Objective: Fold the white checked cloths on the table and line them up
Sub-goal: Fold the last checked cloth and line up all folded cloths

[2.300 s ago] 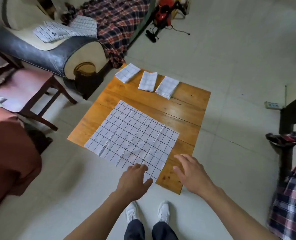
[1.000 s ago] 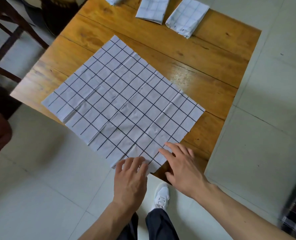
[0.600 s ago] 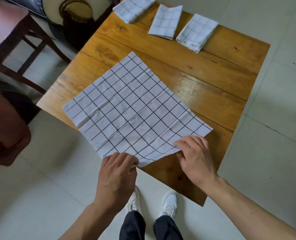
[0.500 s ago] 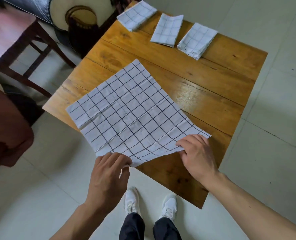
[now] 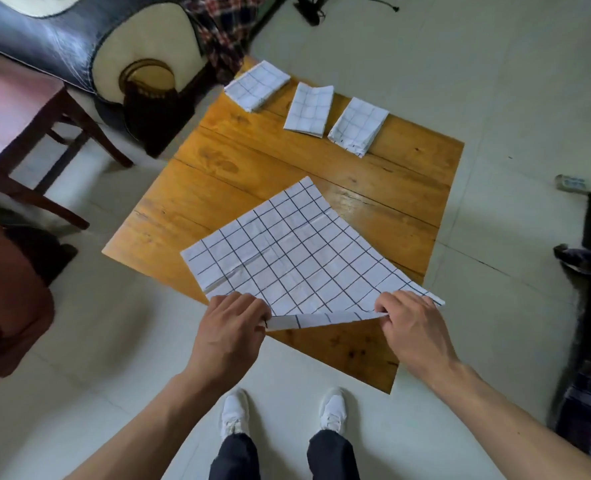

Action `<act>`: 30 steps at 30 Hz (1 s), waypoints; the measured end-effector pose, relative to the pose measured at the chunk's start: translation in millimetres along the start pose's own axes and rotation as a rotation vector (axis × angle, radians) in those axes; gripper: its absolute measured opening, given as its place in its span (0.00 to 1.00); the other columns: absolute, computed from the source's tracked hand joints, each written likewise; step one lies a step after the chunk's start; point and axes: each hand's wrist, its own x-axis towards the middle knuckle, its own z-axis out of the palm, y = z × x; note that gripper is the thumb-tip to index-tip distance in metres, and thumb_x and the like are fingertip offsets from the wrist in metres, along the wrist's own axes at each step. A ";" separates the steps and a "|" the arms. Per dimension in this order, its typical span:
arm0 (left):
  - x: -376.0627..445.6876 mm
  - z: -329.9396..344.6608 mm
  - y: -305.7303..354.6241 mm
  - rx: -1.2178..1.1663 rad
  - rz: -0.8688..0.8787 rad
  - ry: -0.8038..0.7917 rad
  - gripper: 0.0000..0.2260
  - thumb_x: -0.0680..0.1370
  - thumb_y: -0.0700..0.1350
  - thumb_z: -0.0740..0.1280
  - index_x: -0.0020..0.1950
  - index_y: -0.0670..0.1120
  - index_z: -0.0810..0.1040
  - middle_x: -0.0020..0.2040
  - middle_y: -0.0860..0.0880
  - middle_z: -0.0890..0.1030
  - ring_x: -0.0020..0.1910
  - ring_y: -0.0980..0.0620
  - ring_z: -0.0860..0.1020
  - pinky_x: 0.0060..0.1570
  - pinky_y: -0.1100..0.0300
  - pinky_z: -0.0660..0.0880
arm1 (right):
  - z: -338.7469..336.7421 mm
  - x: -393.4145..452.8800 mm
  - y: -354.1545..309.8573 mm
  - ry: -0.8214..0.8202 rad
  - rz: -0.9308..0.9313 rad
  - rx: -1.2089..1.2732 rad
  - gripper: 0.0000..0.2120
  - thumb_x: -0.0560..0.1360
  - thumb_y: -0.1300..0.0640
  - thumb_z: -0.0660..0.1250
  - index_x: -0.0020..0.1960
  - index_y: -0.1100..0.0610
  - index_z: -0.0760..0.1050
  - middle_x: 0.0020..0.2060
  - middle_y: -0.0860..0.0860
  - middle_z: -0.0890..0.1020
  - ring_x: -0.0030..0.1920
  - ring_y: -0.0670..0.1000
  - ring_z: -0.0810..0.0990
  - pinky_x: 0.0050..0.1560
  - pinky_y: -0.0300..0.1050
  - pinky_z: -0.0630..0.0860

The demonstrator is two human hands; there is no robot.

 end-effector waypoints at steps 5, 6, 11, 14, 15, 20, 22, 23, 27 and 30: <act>-4.1 -38.9 -15.3 -0.059 0.068 -0.068 0.05 0.70 0.39 0.66 0.42 0.49 0.76 0.37 0.54 0.76 0.37 0.49 0.74 0.39 0.58 0.67 | -29.4 -34.8 -42.6 0.015 0.118 0.003 0.15 0.69 0.67 0.72 0.39 0.50 0.69 0.32 0.45 0.73 0.33 0.51 0.70 0.36 0.47 0.68; -3.0 -49.5 -19.9 -0.068 0.071 -0.077 0.06 0.70 0.39 0.66 0.42 0.49 0.76 0.37 0.54 0.76 0.37 0.48 0.74 0.38 0.57 0.68 | -35.2 -37.1 -52.5 0.024 0.136 0.010 0.14 0.70 0.65 0.73 0.39 0.50 0.70 0.32 0.45 0.74 0.33 0.51 0.71 0.36 0.46 0.68; 11.9 -109.9 -36.7 -0.105 0.073 -0.056 0.03 0.73 0.41 0.64 0.43 0.49 0.75 0.39 0.53 0.78 0.38 0.48 0.75 0.37 0.53 0.72 | -69.2 -33.8 -92.9 0.058 0.191 0.063 0.07 0.74 0.62 0.72 0.42 0.51 0.77 0.37 0.46 0.77 0.36 0.52 0.75 0.37 0.48 0.74; 25.3 -145.4 -37.6 -0.098 0.099 -0.006 0.03 0.72 0.41 0.65 0.43 0.48 0.75 0.39 0.53 0.78 0.38 0.47 0.76 0.38 0.51 0.73 | -100.2 -26.7 -115.7 0.087 0.206 0.105 0.05 0.77 0.60 0.69 0.45 0.51 0.80 0.41 0.45 0.78 0.40 0.50 0.75 0.39 0.47 0.75; 30.4 -157.1 -36.1 -0.089 0.111 0.010 0.02 0.72 0.41 0.64 0.43 0.48 0.75 0.39 0.53 0.78 0.38 0.47 0.76 0.38 0.51 0.73 | -111.0 -24.7 -121.5 0.107 0.204 0.123 0.04 0.78 0.59 0.68 0.46 0.51 0.80 0.42 0.44 0.78 0.42 0.49 0.75 0.40 0.46 0.76; 44.8 -211.5 -18.8 -0.016 0.159 0.093 0.06 0.73 0.37 0.71 0.43 0.47 0.76 0.38 0.52 0.79 0.37 0.47 0.77 0.36 0.50 0.73 | -160.9 -21.2 -131.7 0.200 0.157 0.143 0.02 0.78 0.55 0.68 0.46 0.51 0.79 0.42 0.43 0.78 0.42 0.48 0.76 0.40 0.45 0.76; 47.4 -228.2 -10.0 0.025 0.160 0.112 0.08 0.73 0.37 0.73 0.44 0.47 0.76 0.39 0.51 0.80 0.37 0.47 0.77 0.37 0.49 0.74 | -177.5 -21.7 -128.9 0.233 0.132 0.137 0.02 0.77 0.54 0.70 0.46 0.51 0.79 0.41 0.43 0.78 0.42 0.48 0.77 0.40 0.45 0.77; 48.5 -235.3 -6.1 0.037 0.153 0.125 0.07 0.74 0.38 0.73 0.44 0.47 0.76 0.39 0.51 0.80 0.38 0.47 0.77 0.37 0.50 0.74 | -185.5 -21.8 -126.6 0.247 0.119 0.136 0.02 0.77 0.54 0.70 0.46 0.51 0.80 0.41 0.43 0.78 0.42 0.48 0.77 0.41 0.45 0.78; 55.3 -258.2 9.7 0.057 0.159 0.197 0.04 0.74 0.40 0.70 0.44 0.47 0.77 0.39 0.52 0.81 0.39 0.47 0.78 0.37 0.53 0.74 | -210.5 -21.1 -118.9 0.330 0.078 0.126 0.00 0.76 0.57 0.71 0.47 0.53 0.80 0.42 0.44 0.79 0.41 0.47 0.78 0.41 0.45 0.79; 62.1 -269.7 18.2 0.060 0.165 0.210 0.07 0.74 0.38 0.73 0.45 0.47 0.78 0.39 0.51 0.80 0.39 0.47 0.78 0.36 0.53 0.73 | -222.6 -18.8 -117.6 0.378 0.068 0.146 0.01 0.76 0.59 0.72 0.45 0.54 0.80 0.41 0.45 0.79 0.40 0.48 0.78 0.40 0.44 0.79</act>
